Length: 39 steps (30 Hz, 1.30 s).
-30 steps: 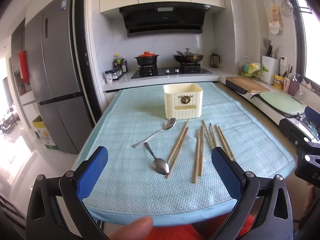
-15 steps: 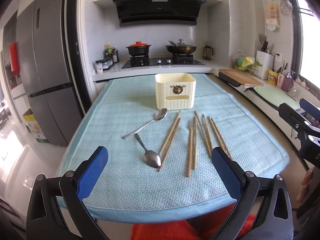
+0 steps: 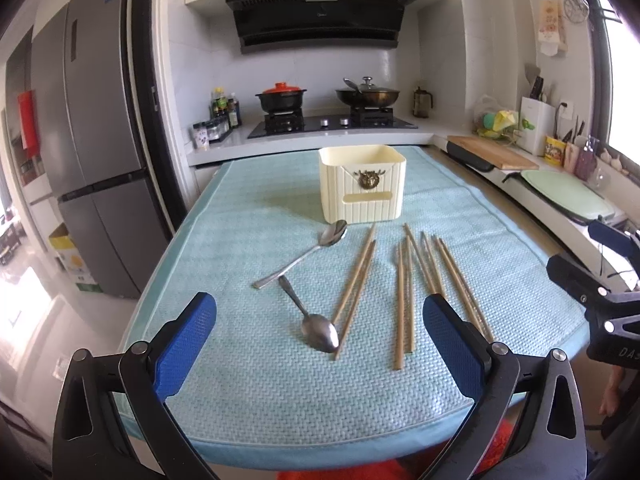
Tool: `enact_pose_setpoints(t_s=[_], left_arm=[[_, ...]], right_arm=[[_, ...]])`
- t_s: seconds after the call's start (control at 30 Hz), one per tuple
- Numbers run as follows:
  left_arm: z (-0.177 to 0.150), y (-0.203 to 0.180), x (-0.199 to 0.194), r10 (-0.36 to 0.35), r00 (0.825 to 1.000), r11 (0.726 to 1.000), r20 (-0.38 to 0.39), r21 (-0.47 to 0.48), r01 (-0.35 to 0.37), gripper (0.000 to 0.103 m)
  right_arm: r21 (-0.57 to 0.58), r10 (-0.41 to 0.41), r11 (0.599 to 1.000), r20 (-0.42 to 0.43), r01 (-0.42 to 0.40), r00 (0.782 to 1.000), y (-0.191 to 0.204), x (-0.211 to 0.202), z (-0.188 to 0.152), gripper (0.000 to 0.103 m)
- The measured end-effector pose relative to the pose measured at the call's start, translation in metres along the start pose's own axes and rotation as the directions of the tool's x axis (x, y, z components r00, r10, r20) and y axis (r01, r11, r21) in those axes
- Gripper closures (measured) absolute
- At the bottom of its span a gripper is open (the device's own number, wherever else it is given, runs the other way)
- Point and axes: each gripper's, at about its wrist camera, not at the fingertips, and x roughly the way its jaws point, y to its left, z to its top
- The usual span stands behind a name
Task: Organize utensils
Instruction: 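Move the left tool toward the steel spoon lying by the chopsticks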
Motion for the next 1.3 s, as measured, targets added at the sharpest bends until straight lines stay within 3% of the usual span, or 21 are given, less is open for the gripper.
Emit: enact_pose_setpoints(t_s=[0.13,0.3,0.37,0.5,0.7,0.87,1.0,1.13,1.3], left_arm=[[0.003,0.008,0.01,-0.003,1.0,1.0,-0.001,0.002,0.003,0.0],[0.001,0.018,0.023,-0.02,1.0,0.999,-0.017,-0.033,0.02,0.0],[0.0,0.022,0.03,-0.032,0.999,0.998,-0.033,-0.049,0.031,0.0],[-0.006,0.032,0.046,-0.03,0.997,0.997,-0.068,-0.077,0.025,0.0],[-0.013,0.052,0.073,-0.034,0.989,0.992,-0.141,-0.123,0.017,0.0],[-0.019,0.073,0.1,-0.103,0.973,0.971,-0.208,-0.235,0.052,0.0],[-0.024,0.082,0.122,-0.167,0.949,0.946,-0.269,-0.314,0.077,0.0],[-0.029,0.083,0.139,-0.193,0.927,0.94,-0.322,-0.332,0.08,0.001],[-0.028,0.083,0.154,-0.216,0.914,0.933,-0.343,-0.348,0.09,0.001]], right_arm=[[-0.017,0.049,0.999,-0.077,-0.05,0.996,0.004,0.016,-0.003,0.0],[0.09,0.075,0.994,-0.133,-0.063,0.988,-0.013,0.026,-0.009,0.0],[0.123,0.045,0.992,-0.133,-0.029,0.99,-0.024,0.027,-0.011,0.0],[0.117,-0.097,0.987,-0.135,0.113,0.986,-0.039,0.031,-0.014,0.0],[0.133,-0.092,0.985,-0.139,0.111,0.986,-0.053,0.038,-0.02,0.0],[0.118,-0.074,0.989,-0.166,0.094,0.983,-0.05,0.049,-0.024,0.0],[0.113,-0.057,0.99,-0.193,0.079,0.98,-0.048,0.058,-0.028,0.0],[0.112,-0.048,0.991,-0.217,0.073,0.975,-0.049,0.066,-0.032,0.0],[0.113,-0.035,0.991,-0.244,0.065,0.969,-0.05,0.075,-0.036,0.0]])
